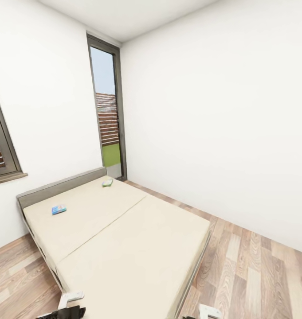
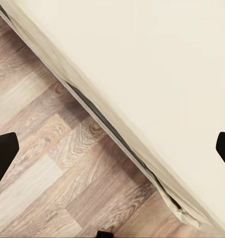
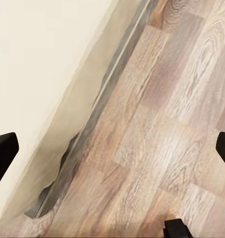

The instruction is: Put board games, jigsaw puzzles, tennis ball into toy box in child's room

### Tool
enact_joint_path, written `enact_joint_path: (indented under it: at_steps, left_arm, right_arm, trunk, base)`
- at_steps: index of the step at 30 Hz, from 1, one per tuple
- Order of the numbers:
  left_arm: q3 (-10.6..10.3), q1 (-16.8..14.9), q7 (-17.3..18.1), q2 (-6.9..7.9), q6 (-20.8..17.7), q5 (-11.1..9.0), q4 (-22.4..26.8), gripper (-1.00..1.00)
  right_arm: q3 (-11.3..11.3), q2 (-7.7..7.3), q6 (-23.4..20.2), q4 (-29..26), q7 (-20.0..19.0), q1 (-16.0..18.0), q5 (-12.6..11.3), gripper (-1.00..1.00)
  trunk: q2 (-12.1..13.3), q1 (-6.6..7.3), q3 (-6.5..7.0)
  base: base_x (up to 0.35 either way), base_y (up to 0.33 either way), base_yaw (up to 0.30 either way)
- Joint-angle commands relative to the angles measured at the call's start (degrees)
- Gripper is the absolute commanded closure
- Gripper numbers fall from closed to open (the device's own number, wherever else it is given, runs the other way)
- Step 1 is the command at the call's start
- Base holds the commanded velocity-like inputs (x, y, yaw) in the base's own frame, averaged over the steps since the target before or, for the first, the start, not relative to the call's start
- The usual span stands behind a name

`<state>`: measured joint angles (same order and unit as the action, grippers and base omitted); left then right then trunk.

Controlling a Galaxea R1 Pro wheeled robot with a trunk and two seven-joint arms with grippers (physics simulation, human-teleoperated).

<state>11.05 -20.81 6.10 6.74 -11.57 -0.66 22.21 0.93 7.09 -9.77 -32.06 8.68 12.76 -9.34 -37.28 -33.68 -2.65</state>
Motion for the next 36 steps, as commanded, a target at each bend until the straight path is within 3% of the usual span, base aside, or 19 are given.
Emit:
enact_joint_path:
  at_steps: [1,5,9,16,23,36]
  left_arm:
    - [0.54,-0.11,1.14,0.6,-0.95,-0.12,0.17,-1.0]
    - [1.06,-0.49,3.94,3.55,-4.42,-0.18,0.33,-1.0]
    - [1.6,-2.22,7.28,6.43,-9.42,-0.21,1.14,-1.0]
    - [2.35,-4.74,13.0,8.51,-12.25,-0.07,3.0,-1.0]
    - [3.14,-4.95,18.24,9.48,-12.7,0.09,3.31,-1.0]
    - [3.36,-4.68,19.69,9.51,-12.64,0.13,3.36,-1.0]
  right_arm:
    - [0.26,0.0,-0.4,-0.22,0.04,0.05,-0.6,-1.0]
    - [1.59,-0.19,-1.49,-0.98,-0.76,0.39,-2.77,-1.0]
    - [3.35,-0.38,-5.25,-3.4,-2.42,0.49,-6.73,-1.0]
    - [3.93,-0.48,-7.68,-8.54,-4.71,0.19,-9.24,-1.0]
    - [3.77,-0.39,-8.02,-10.01,-5.25,0.11,-9.44,-1.0]
    - [3.82,-0.4,-7.98,-9.79,-5.33,0.1,-9.5,-1.0]
  trunk:
    - [0.32,0.21,0.0]
    - [1.93,1.09,0.56]
    - [3.53,1.96,1.22]
    - [5.94,3.28,2.25]
    - [5.94,3.28,2.06]
    - [5.94,3.28,1.59]
  base:
    - [0.0,0.0,-0.079]
    - [0.0,0.0,-0.046]
    - [0.0,0.0,-0.018]
    - [0.0,0.0,-0.01]
    - [0.0,0.0,-0.124]
    - [0.0,0.115,-0.239]
